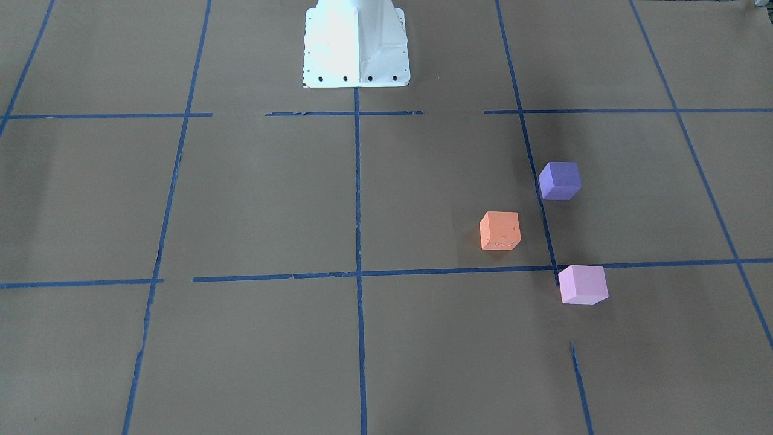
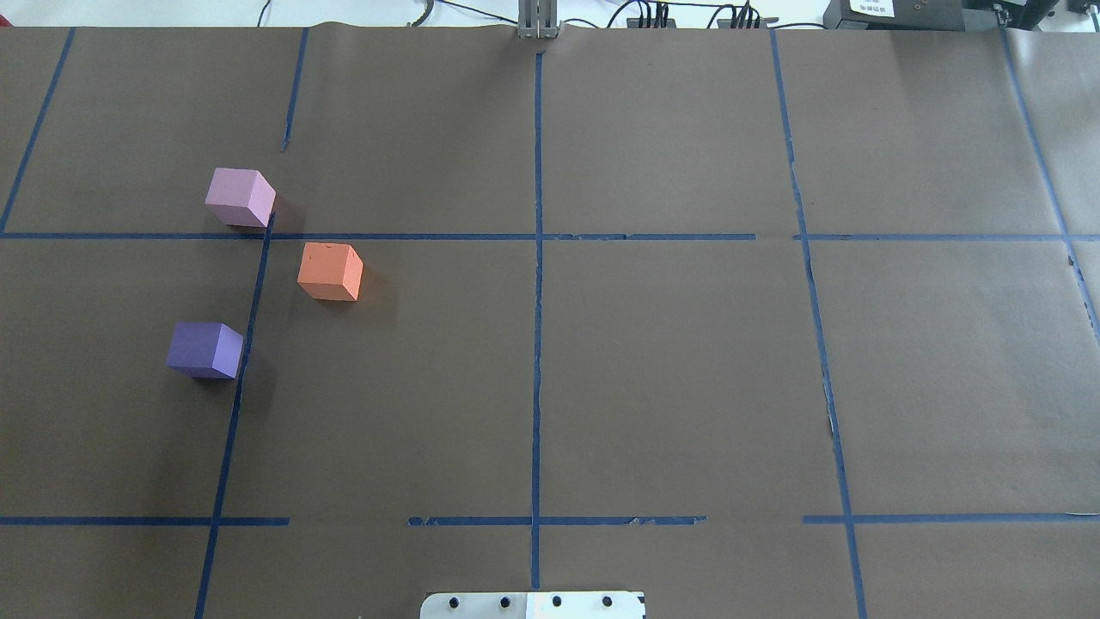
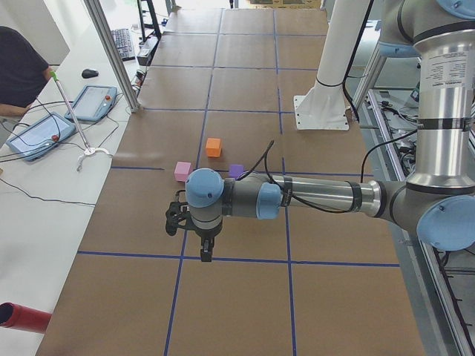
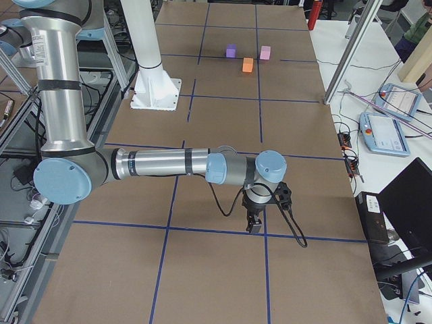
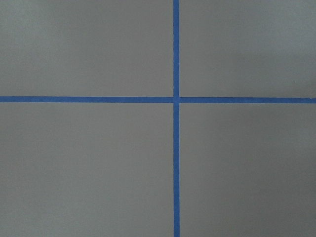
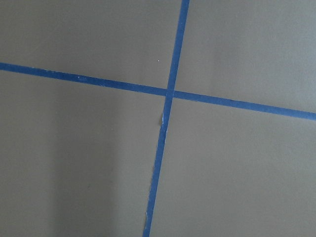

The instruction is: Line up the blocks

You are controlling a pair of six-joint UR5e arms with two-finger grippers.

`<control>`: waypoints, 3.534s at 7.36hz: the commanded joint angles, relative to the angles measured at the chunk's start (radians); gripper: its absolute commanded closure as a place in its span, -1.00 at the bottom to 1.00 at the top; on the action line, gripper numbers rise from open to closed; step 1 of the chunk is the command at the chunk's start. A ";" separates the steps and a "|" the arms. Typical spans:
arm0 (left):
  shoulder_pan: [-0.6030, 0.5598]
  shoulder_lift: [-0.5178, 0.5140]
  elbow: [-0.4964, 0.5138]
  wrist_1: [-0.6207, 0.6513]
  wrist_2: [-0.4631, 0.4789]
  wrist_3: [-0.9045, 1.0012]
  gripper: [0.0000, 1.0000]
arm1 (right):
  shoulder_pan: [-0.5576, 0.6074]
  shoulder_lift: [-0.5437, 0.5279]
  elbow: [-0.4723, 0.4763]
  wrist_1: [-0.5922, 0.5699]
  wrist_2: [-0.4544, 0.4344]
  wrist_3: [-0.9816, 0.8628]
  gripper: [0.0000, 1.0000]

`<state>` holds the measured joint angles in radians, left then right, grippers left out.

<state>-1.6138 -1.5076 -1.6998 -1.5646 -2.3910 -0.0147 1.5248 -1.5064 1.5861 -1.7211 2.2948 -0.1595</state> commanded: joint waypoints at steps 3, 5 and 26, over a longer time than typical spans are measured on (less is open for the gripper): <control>0.003 0.012 0.003 0.001 -0.007 -0.011 -1.00 | 0.000 0.000 0.000 0.000 0.000 0.000 -1.00; 0.009 0.010 -0.003 -0.005 -0.010 -0.011 -1.00 | 0.000 0.000 0.000 0.000 0.000 0.000 -1.00; 0.775 -0.563 0.164 -0.216 0.153 -0.958 -1.00 | 0.000 0.000 0.000 0.000 0.000 0.000 -1.00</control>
<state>-0.8534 -2.0677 -1.5385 -1.7806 -2.2559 -0.9631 1.5248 -1.5064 1.5861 -1.7211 2.2948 -0.1595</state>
